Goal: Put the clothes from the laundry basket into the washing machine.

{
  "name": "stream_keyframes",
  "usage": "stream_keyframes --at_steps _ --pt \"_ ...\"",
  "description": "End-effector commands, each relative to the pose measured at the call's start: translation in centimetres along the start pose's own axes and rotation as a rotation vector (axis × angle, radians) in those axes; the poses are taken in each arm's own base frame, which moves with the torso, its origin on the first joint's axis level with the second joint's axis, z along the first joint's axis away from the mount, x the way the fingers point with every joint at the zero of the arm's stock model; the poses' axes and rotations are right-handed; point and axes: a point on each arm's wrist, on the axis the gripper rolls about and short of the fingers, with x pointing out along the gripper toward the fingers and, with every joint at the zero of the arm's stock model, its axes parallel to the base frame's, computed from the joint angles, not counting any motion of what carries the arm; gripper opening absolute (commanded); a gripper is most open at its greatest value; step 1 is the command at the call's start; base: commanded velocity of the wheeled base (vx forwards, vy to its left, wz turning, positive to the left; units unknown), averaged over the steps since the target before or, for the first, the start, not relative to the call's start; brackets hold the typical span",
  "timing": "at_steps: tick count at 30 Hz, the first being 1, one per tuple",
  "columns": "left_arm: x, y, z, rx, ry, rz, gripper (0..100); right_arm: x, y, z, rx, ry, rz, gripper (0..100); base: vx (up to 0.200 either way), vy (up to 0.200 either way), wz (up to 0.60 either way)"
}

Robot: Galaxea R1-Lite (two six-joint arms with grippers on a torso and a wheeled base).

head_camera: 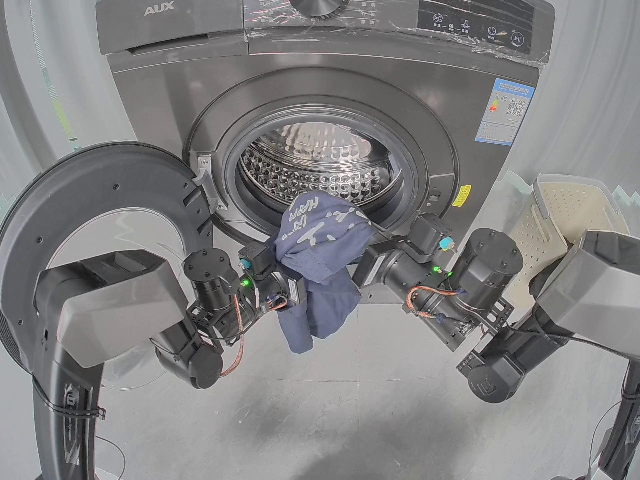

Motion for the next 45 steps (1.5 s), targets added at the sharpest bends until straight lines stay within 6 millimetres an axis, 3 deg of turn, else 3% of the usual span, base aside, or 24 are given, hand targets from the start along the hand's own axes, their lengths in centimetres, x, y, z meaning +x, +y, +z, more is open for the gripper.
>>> stream_keyframes --at_steps 1,8,18,22,28,29,33,39,44,45 --pt "-2.1 0.2 3.4 -0.022 -0.023 0.011 0 -0.5 -3.3 -1.9 -0.019 0.069 -0.093 0 0.0 0.0 0.0" --pt "-4.6 0.3 4.7 -0.036 0.008 0.02 0 -0.9 -4.6 -4.2 -0.025 0.138 -0.123 0 0.0 0.0 0.0" --pt "-4.9 -1.1 7.0 -0.031 -0.05 -0.011 0 -1.7 -3.4 -7.1 -0.021 0.232 -0.093 0 0.0 0.0 0.0" --pt "-5.0 -1.4 7.6 -0.03 -0.064 -0.019 0 -1.6 -1.9 -7.1 -0.013 0.225 -0.055 0 0.0 0.0 0.0" --pt "-5.1 -1.4 8.0 -0.029 -0.077 -0.019 0 -1.6 -1.6 -6.9 -0.014 0.222 -0.048 0 0.0 0.0 0.0" --pt "-5.2 -1.3 8.0 -0.029 -0.074 -0.017 0 -1.6 -1.8 -6.8 -0.014 0.223 -0.051 100 0.0 0.0 0.0" --pt "-5.4 -1.1 7.9 -0.029 -0.066 -0.013 0 -1.9 -1.6 -6.3 -0.017 0.22 -0.049 100 0.0 0.0 0.0" --pt "-7.3 -1.2 8.4 -0.029 -0.041 0.005 0 -5.3 -1.1 -4.1 -0.029 0.267 -0.047 100 0.0 0.0 0.0" --pt "-7.7 -1.2 9.1 -0.027 -0.056 0.017 0 -7.2 -2.3 -3.9 -0.069 0.325 -0.065 100 0.0 0.0 0.0" --pt "-7.8 -0.7 9.1 -0.026 -0.056 0.032 0 -7.7 -3.4 -3.9 -0.079 0.342 -0.091 100 0.0 0.0 0.0"
